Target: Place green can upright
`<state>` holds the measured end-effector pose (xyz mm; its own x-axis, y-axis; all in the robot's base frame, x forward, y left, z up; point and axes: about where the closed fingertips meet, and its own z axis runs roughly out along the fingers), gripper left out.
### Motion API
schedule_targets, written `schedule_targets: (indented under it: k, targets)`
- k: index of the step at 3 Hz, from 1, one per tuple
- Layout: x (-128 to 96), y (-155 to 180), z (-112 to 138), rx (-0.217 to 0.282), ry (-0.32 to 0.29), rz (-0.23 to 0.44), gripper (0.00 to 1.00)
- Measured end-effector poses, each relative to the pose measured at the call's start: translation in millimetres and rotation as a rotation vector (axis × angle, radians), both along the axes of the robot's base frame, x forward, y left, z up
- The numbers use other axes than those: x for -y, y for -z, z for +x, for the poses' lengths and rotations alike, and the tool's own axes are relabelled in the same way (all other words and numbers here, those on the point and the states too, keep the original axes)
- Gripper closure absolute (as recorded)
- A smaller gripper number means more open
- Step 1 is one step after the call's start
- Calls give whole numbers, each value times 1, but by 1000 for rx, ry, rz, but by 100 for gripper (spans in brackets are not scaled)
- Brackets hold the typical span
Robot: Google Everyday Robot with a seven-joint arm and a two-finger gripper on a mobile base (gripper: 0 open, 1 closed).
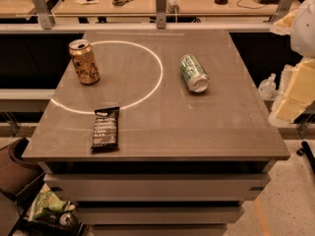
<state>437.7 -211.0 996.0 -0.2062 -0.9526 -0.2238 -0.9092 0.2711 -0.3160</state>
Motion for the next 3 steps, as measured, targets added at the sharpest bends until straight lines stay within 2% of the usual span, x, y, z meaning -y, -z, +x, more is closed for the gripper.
schedule_targets:
  k: [1, 2, 3]
  targets:
    - [0, 0, 0, 0, 0, 0, 0]
    - [4, -3, 5, -10, 32, 11, 0]
    - [14, -8, 18, -39, 134, 89, 0]
